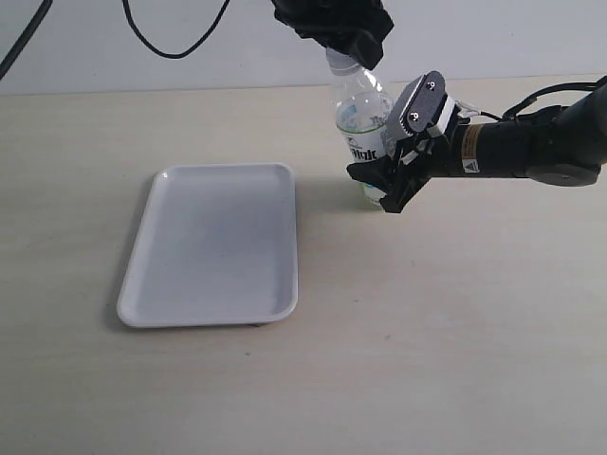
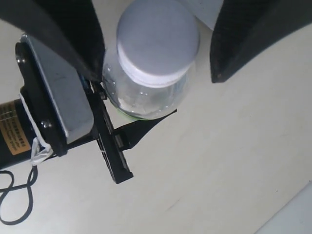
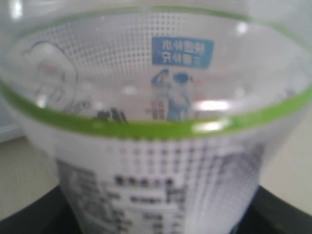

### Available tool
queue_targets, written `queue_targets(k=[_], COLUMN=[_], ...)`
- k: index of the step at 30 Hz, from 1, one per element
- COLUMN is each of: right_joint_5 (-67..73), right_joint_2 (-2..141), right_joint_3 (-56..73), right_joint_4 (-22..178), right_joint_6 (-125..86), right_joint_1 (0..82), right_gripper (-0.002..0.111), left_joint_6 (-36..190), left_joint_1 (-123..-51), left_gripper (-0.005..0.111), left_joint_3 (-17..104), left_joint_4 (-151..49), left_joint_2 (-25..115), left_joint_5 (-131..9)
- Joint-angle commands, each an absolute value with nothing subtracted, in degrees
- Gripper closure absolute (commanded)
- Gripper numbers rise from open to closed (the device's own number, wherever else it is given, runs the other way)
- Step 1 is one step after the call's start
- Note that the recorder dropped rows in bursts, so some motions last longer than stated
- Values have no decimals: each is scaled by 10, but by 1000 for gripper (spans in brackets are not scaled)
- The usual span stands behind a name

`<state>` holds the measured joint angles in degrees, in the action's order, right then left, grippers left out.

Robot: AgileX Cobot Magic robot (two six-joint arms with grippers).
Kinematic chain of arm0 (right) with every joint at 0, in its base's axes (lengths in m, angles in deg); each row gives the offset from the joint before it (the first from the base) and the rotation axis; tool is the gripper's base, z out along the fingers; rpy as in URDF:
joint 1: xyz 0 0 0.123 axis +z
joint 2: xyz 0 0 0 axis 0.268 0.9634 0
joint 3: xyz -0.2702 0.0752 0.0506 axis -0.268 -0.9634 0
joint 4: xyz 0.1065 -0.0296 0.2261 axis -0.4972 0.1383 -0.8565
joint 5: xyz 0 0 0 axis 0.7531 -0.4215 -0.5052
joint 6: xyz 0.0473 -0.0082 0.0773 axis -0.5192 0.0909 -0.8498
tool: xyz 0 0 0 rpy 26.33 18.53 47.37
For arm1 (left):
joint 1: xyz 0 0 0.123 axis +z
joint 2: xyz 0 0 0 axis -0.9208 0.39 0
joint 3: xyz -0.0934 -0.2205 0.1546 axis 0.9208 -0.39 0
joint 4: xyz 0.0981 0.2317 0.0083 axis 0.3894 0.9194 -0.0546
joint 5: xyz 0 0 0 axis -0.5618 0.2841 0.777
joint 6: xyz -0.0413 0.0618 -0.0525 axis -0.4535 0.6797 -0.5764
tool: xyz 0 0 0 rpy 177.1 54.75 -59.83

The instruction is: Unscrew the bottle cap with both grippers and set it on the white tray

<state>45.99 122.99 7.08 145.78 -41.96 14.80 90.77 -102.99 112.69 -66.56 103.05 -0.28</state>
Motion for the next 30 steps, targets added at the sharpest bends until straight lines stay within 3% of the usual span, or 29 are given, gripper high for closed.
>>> queue_targets(k=[1,6,12,17,21,25,30], right_joint_5=[437,440,440,440,438,436,435], right_joint_2=[1234,1234,1234,1234,1234,1234,1234], right_joint_3=[68,68,68,68,68,68,68], right_joint_4=[1474,1474,1474,1474,1474,1474,1474], right_joint_6=[-416,-416,-416,-416,-416,-416,-416], right_joint_1=[149,149,149,149,149,149,149], right_gripper=[108,108,108,108,108,108,108], left_joint_6=[906,905,905,905,894,868,799], left_joint_1=[-1030,-1030,-1030,-1030,-1030,-1030,-1030], left_gripper=[49,62,52,52,71,107,107], left_joint_3=[1125,1125,1125,1125,1125,1125,1125], left_joint_4=[-666,-666,-666,-666,-666,-666,-666], left_joint_2=[1028,1028,1028,1027,1027,1027,1027], left_joint_5=[-7,-7,-5,-5,-3,-2,-2])
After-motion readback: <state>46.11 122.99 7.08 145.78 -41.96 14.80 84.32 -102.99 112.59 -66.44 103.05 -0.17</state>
